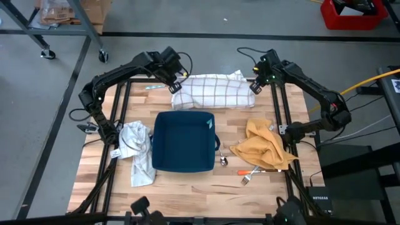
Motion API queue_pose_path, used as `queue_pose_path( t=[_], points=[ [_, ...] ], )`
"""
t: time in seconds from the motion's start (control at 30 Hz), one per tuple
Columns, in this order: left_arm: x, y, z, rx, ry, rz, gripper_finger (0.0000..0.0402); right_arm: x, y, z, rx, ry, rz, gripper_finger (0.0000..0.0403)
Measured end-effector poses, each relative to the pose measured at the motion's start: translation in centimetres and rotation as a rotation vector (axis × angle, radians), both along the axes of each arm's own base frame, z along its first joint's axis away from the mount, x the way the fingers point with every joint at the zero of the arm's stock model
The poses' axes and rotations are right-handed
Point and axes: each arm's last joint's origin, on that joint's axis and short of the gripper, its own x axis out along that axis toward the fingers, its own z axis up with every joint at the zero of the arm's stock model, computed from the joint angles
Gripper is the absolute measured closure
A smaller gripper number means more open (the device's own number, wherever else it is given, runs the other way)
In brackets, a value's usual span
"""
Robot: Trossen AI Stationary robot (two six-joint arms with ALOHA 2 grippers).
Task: Fold towel
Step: Fold the right white patterned towel
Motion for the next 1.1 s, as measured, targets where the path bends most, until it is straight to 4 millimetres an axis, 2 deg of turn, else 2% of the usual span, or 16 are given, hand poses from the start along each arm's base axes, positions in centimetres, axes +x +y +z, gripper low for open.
queue_pose_path(
  t=[0.23, 0.5, 0.67, 0.83, 0.97, 1.1],
  points=[
    [-0.9, 2.2, -0.3, 0.011, -0.030, 0.086, 0.0401, 1.0, -2.8, -2.5, 0.002, -0.008, -0.018, 0.0400],
    [0.3, 4.7, -4.6, -0.063, 0.052, 0.139, 0.0401, 1.9, -4.4, -5.2, 0.034, 0.013, -0.019, 0.0400],
    [1.3, 6.1, -6.3, -0.017, 0.052, 0.159, 0.0401, 2.2, -5.0, -5.5, -0.001, 0.000, -0.023, 0.0400],
    [0.7, 7.3, -6.6, 0.008, 0.046, 0.208, 0.0401, 2.3, -5.5, -5.2, -0.063, 0.001, -0.043, 0.0394],
    [0.0, 7.9, -6.7, 0.000, 0.050, 0.239, 0.0397, 2.4, -5.7, -5.0, -0.103, 0.005, -0.064, 0.0372],
    [-0.6, 8.6, -6.8, 0.020, 0.060, 0.297, 0.0370, 2.5, -6.0, -4.9, -0.139, 0.003, -0.078, 0.0340]
  ],
)
